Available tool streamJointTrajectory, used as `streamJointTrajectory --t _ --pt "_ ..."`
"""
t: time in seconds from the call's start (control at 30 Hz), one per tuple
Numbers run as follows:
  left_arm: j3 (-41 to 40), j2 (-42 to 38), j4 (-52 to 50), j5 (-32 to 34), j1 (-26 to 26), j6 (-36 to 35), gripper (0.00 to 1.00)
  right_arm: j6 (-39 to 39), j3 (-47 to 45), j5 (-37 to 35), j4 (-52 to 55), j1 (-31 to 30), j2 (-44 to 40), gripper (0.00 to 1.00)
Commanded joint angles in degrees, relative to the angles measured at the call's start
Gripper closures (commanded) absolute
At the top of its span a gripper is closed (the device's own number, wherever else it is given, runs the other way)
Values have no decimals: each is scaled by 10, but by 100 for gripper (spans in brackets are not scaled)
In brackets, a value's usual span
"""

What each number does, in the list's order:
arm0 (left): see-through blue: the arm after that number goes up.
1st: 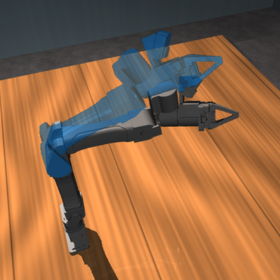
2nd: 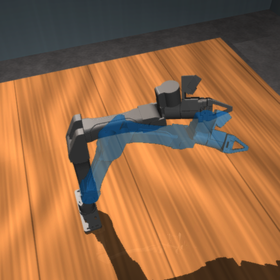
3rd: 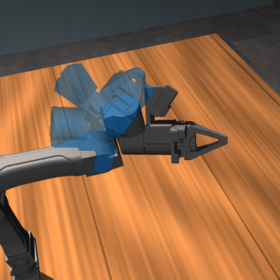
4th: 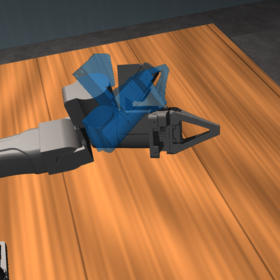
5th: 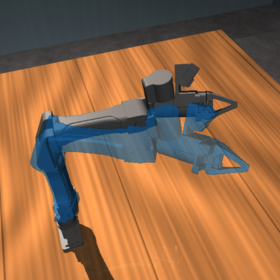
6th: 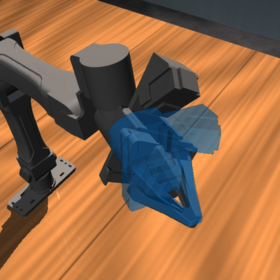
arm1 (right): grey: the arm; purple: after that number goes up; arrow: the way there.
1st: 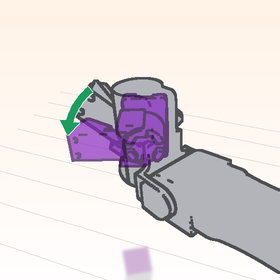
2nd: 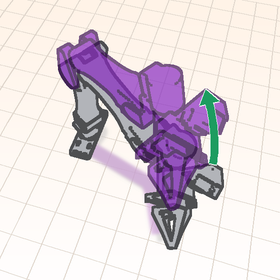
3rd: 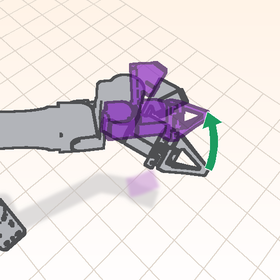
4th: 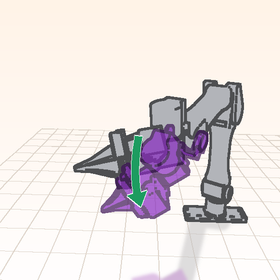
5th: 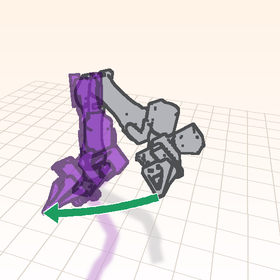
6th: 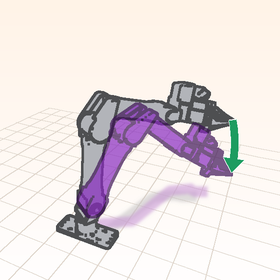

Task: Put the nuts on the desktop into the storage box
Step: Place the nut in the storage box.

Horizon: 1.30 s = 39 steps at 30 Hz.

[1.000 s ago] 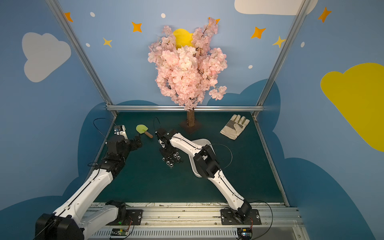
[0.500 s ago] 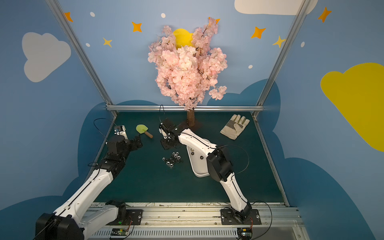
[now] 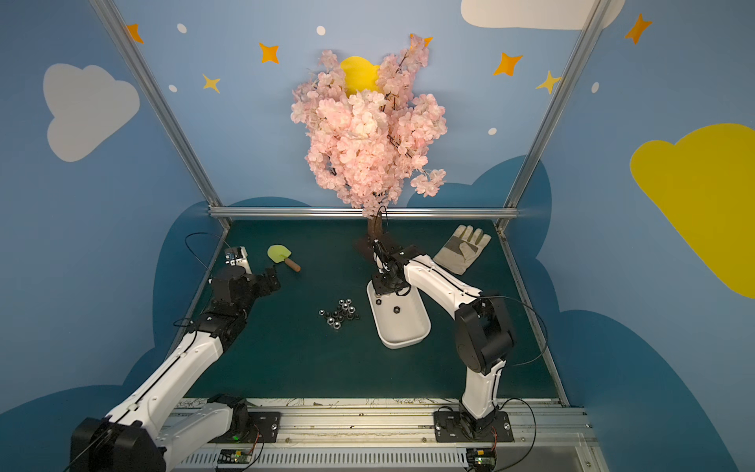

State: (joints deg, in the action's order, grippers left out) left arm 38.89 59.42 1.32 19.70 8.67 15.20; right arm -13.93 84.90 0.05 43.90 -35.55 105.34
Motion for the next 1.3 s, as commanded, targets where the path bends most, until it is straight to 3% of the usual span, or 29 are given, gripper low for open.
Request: streamJointTrajectory --t 0.0,0.53,0.63,0.83,1.1,1.27 --pt "7 -6 4 -1 1 -7 0 5 -10 1 6 8 -10 82" --pt "7 -3 1 6 1 -11 0 30 70 22 38 21 136 77" --pt "10 3 0 2 1 -9 0 27 73 14 40 20 139 72" --pt "11 2 1 2 0 -11 0 27 93 10 53 16 123 52" --pt "14 2 0 -8 -1 -8 0 36 159 -33 89 -10 51 50" --pt "12 1 3 -3 0 -6 0 47 197 20 69 -51 50 47"
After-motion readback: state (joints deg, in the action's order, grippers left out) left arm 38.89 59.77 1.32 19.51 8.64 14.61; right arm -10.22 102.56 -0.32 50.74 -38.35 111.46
